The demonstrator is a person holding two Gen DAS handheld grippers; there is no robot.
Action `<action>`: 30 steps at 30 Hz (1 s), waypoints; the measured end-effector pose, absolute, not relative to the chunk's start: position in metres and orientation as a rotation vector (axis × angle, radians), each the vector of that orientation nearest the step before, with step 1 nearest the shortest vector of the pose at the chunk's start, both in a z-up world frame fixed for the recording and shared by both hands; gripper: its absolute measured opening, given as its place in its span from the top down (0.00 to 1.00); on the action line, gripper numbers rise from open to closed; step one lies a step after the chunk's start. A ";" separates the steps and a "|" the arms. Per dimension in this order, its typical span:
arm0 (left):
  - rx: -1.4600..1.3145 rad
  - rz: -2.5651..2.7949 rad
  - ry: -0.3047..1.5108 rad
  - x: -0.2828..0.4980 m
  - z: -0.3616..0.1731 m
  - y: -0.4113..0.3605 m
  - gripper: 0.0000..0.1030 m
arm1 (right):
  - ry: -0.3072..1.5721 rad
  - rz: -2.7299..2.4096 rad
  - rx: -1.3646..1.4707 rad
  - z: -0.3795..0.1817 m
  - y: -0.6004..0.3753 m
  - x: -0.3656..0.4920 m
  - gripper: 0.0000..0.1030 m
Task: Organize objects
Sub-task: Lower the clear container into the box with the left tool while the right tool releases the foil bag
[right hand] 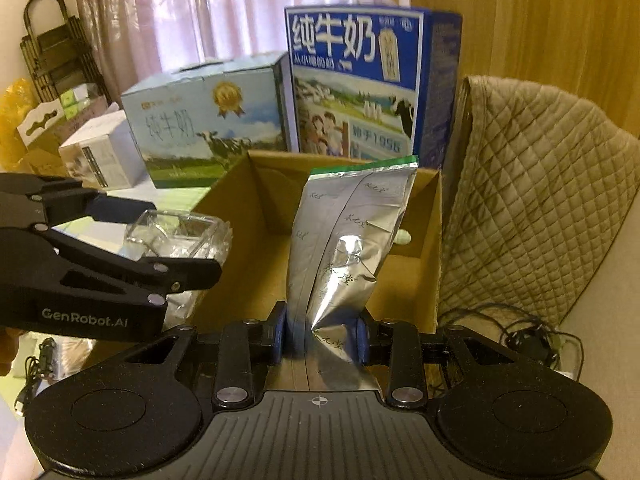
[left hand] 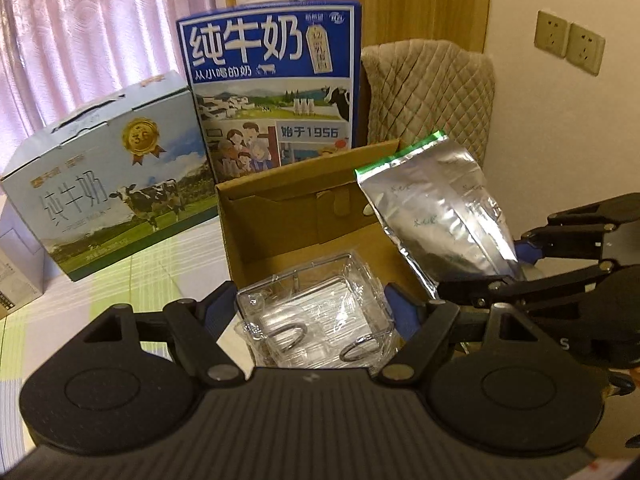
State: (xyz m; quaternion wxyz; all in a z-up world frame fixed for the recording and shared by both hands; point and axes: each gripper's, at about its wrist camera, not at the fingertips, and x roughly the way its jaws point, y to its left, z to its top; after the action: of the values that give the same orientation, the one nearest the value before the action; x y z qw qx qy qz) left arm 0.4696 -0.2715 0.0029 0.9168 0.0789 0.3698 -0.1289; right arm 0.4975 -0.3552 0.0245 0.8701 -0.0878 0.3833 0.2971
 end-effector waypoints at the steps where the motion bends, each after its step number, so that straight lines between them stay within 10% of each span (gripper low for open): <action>1: 0.164 -0.267 0.765 0.474 0.000 -0.272 0.25 | 0.811 0.623 -0.179 0.023 -0.355 0.502 0.71; 30: 0.246 -0.282 0.821 0.533 -0.038 -0.284 0.25 | 0.828 0.602 -0.188 0.001 -0.356 0.558 0.78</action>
State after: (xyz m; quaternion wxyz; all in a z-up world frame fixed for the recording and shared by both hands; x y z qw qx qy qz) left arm 0.5326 -0.2841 -0.0380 0.9000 0.1188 0.3966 -0.1362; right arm 0.5579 -0.3560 0.0014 0.8676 -0.0898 0.3954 0.2878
